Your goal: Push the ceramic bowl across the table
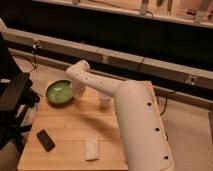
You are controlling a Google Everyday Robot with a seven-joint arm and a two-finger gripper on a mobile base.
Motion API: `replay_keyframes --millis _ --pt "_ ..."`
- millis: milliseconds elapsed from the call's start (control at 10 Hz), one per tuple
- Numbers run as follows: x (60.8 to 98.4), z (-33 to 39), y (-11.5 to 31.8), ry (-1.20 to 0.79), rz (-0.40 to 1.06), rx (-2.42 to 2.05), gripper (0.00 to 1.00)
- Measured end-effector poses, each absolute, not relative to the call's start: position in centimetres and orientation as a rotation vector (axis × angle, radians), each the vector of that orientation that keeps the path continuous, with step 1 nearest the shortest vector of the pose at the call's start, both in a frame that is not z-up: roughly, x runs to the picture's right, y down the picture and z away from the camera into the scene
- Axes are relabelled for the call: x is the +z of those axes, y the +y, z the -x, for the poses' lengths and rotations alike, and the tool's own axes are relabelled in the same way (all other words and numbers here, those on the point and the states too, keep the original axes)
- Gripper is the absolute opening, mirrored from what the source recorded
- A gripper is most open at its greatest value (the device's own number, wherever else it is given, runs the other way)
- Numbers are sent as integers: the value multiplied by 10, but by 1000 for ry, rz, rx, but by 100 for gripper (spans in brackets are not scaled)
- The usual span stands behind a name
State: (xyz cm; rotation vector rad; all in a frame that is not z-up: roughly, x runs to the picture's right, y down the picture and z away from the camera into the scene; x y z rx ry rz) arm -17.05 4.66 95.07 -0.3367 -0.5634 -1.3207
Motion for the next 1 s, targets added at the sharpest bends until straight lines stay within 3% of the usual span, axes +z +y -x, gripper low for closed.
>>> replay_keyframes --millis 1000 --pt "958 213 47 -587 324 -1437 11"
